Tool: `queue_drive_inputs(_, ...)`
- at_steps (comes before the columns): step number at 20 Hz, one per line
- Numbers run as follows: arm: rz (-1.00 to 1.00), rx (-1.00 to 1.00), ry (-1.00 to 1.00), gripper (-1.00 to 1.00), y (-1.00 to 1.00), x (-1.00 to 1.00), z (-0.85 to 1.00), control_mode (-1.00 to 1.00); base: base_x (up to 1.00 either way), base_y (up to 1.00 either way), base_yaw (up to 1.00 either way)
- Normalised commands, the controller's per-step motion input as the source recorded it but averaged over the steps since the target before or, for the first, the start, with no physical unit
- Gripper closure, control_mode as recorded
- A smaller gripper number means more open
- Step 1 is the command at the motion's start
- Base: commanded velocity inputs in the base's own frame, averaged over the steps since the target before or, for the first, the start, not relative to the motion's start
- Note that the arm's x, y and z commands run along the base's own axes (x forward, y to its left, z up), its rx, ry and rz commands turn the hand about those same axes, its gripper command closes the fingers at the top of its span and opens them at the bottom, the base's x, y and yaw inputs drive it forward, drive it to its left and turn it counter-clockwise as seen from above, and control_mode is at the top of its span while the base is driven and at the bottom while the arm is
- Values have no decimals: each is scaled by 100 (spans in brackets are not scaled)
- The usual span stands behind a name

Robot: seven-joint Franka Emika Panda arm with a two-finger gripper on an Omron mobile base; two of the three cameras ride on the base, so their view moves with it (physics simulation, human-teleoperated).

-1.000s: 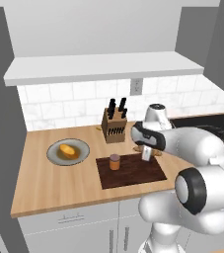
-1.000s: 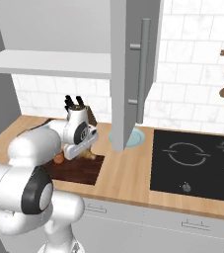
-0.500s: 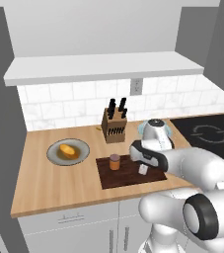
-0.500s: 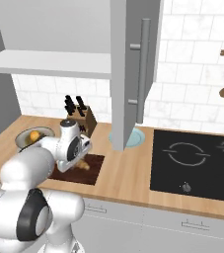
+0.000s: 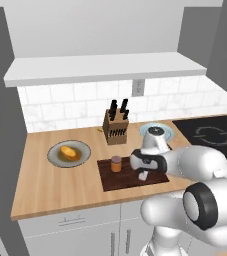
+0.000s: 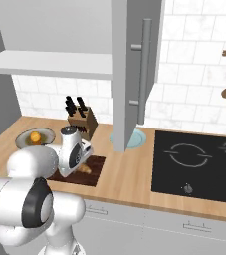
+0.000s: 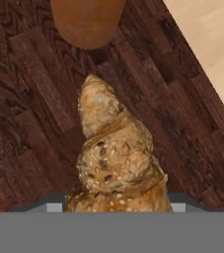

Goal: From the different types of pastries on the counter, select a croissant and place it on the cutting board. Then retrieve a jar of jam from the cabinet and place it alongside the croissant on the cutting board.

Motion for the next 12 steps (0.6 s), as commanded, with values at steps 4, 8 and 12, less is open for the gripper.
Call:
queue_drive_inputs(4,0,-2,-6,100,9,-4,-56,-100,0,0,0)
queue_drive_inputs(8,0,0,-11,100,1,-3,-41,-100,0,0,0)
queue_drive_inputs(12,0,0,-2,-100,0,-2,-42,-100,0,0,0)
